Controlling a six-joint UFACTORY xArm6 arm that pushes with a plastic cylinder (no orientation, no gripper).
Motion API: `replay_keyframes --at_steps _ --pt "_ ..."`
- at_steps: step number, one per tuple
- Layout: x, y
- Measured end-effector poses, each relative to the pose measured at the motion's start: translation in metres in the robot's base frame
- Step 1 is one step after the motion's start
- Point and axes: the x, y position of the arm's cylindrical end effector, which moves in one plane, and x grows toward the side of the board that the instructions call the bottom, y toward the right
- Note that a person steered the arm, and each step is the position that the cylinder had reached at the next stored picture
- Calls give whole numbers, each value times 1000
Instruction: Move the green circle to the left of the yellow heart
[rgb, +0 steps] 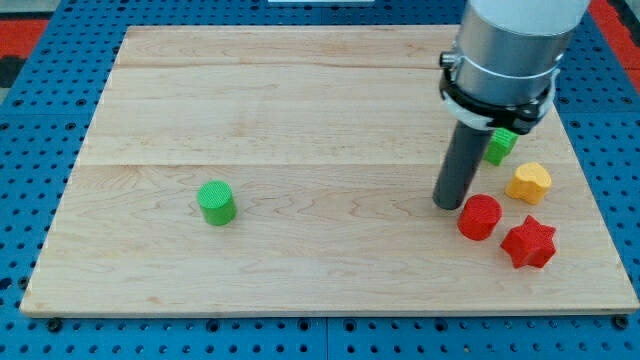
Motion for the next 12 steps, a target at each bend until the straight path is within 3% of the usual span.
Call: replay_keyframes --at_steps 2,4,7,9,10,12 --pt "37 -32" --pt "5 -22" --pt "19 12" --pt "21 65" --pt "-17 56" --pt "-21 53"
